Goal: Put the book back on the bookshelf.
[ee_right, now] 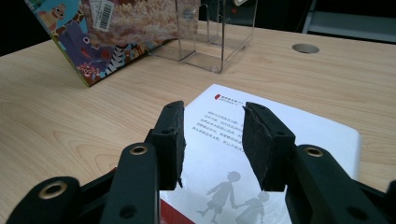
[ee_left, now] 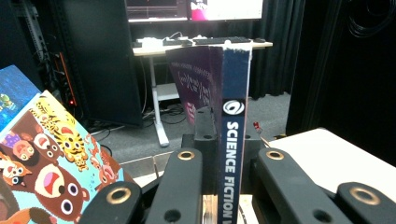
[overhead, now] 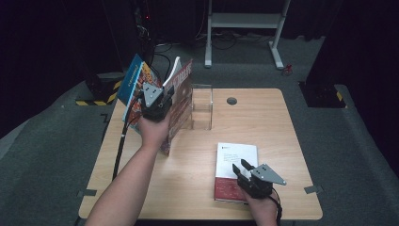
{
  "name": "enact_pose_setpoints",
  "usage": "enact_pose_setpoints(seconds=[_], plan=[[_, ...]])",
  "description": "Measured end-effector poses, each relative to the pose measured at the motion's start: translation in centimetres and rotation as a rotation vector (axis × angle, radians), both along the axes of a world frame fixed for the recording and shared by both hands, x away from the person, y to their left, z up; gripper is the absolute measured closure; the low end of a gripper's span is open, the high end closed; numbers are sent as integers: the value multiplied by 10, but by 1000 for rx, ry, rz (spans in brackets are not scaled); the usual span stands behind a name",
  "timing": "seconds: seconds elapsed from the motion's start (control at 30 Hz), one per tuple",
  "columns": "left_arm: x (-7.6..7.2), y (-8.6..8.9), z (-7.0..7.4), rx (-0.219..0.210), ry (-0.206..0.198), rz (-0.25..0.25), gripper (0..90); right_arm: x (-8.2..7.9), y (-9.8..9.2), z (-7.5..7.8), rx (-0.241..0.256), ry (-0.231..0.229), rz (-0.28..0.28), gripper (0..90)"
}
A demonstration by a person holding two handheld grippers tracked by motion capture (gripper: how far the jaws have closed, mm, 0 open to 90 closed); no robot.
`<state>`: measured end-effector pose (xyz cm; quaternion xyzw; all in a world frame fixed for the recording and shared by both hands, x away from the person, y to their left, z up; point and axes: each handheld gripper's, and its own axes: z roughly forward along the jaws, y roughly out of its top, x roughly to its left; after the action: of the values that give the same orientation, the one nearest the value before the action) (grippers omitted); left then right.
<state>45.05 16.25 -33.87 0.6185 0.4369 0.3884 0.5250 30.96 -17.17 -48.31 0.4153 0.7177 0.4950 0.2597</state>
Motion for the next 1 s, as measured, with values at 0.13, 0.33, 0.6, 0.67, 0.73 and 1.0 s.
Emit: enact_pose_setpoints(seconds=[0.13, 0.33, 0.6, 0.67, 0.73, 1.0], plan=[[5, -2, -2, -1, -1, -5, 839, 0, 0, 0, -5, -4, 4, 590], [11, -3, -4, -4, 1, 2, 839, 0, 0, 0, -1, -4, 2, 590], [22, -10, -6, 8, -6, 16, 839, 0, -3, 1, 7, -10, 0, 592], [26, -12, -6, 5, -9, 25, 838, -1, -3, 1, 7, -10, 0, 591], [29, -13, -6, 5, -13, 28, 838, -1, -3, 1, 9, -10, 0, 591], [38, -15, -12, -5, -15, 52, 838, -1, -2, 1, 10, -7, 3, 592]])
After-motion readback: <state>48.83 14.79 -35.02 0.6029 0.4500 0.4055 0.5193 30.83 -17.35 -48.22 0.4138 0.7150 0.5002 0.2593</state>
